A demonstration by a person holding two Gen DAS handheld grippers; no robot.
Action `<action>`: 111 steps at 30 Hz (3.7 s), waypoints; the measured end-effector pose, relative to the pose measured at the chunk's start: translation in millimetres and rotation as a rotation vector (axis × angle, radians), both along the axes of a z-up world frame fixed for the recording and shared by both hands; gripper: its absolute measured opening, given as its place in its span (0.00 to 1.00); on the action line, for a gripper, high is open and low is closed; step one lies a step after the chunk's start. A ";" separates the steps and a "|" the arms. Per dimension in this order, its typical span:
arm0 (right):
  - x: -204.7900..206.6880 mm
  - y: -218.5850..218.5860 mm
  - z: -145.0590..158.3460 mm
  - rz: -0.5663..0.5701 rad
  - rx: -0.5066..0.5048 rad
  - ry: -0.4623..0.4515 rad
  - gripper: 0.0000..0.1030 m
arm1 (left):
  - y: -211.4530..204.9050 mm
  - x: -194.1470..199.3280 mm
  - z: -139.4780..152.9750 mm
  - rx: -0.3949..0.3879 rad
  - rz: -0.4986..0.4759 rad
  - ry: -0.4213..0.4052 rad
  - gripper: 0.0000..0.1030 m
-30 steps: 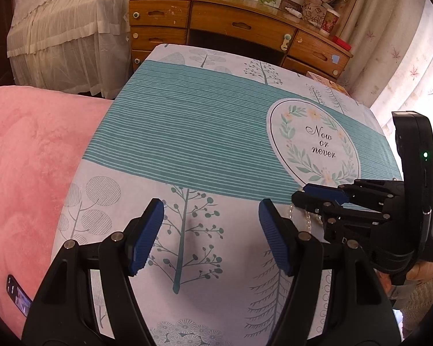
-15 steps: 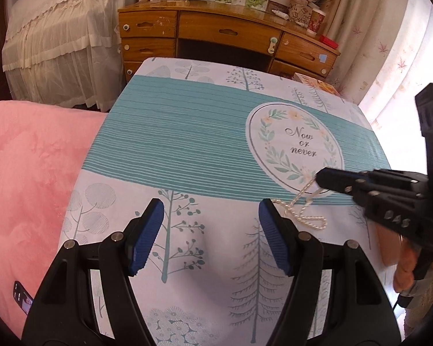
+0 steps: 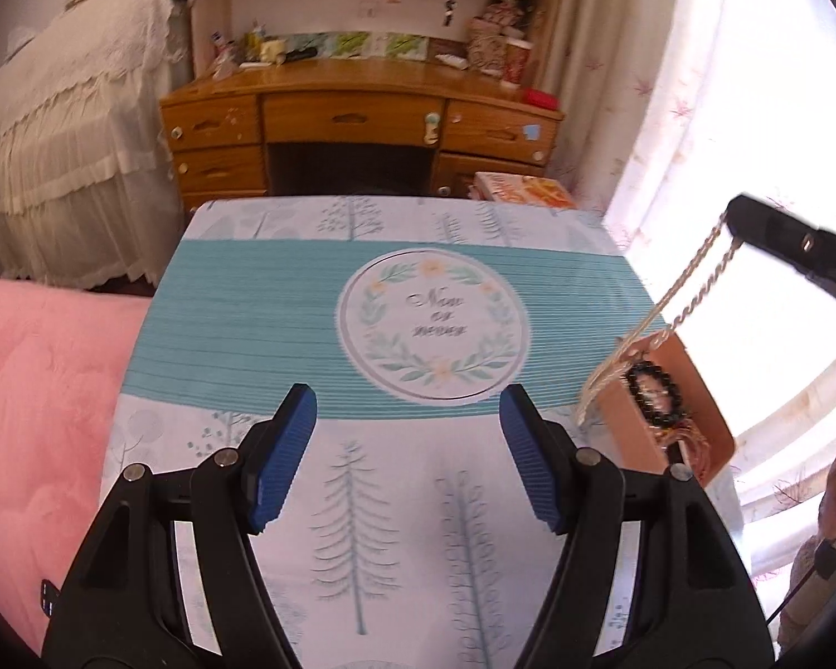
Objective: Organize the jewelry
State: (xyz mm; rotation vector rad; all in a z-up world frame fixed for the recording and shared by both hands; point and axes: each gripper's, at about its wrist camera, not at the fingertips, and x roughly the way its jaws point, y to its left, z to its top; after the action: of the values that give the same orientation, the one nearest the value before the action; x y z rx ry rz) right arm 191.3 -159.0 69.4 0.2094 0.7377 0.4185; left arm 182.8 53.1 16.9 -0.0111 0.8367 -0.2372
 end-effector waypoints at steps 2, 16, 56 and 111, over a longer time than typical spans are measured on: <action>-17.4 -24.2 22.3 -0.040 0.012 -0.050 0.05 | -19.3 -5.4 10.1 0.004 -0.031 -0.016 0.64; -114.1 -178.0 82.9 -0.249 -0.003 -0.148 0.05 | -149.6 -29.0 24.5 0.038 -0.208 -0.003 0.64; -97.6 -155.5 -74.9 -0.243 -0.118 0.121 0.06 | -151.0 -48.0 -20.9 0.040 -0.213 0.087 0.64; -250.5 -1.1 -81.2 -0.179 -0.172 -0.020 0.32 | -36.7 -210.7 -9.2 0.056 0.147 -0.093 0.76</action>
State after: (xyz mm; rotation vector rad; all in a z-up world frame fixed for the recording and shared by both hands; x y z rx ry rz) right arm -59.3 -160.1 -11.8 0.1079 0.7244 0.1858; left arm -28.0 16.4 7.7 -0.0088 0.7457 -0.0752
